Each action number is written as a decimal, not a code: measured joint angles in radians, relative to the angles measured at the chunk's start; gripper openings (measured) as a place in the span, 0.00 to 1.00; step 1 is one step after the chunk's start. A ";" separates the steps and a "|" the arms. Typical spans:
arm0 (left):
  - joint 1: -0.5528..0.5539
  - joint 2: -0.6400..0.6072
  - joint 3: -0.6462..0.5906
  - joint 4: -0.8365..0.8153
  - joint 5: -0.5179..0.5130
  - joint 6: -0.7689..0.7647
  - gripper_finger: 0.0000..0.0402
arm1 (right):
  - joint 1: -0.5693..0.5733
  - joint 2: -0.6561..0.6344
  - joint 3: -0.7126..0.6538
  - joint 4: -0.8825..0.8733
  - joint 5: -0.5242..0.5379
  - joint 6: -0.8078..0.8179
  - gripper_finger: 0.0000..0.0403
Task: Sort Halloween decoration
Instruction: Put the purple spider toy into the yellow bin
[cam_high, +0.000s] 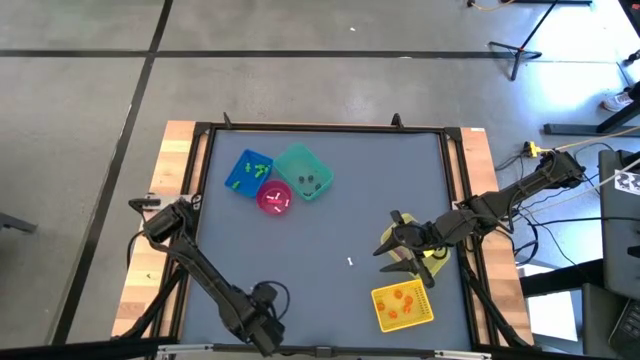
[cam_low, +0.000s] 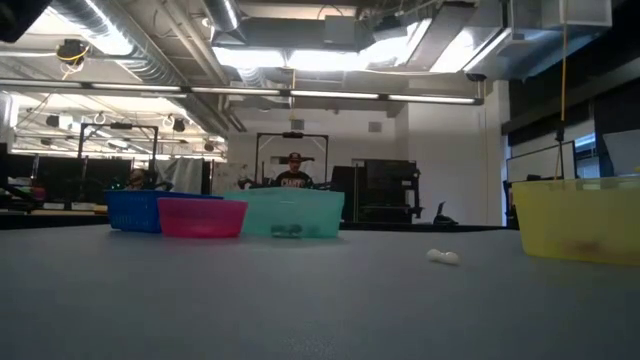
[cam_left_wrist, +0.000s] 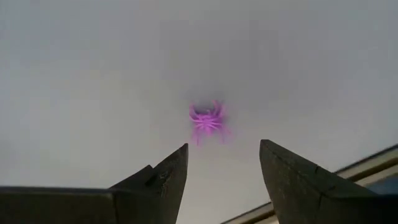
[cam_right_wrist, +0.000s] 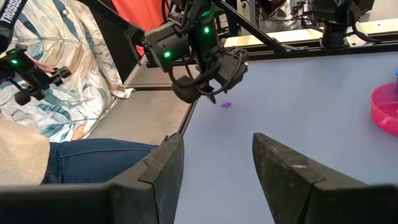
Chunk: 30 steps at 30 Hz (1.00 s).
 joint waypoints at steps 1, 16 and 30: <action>0.000 0.000 -0.006 -0.001 0.000 0.000 0.46 | 0.000 0.000 0.000 -0.001 0.000 0.000 0.47; 0.003 -0.005 -0.150 0.134 0.003 0.007 0.46 | 0.000 0.000 0.000 -0.001 0.000 0.000 0.47; 0.003 -0.005 -0.161 0.163 0.004 0.041 0.36 | 0.000 0.000 0.000 -0.002 0.000 0.000 0.47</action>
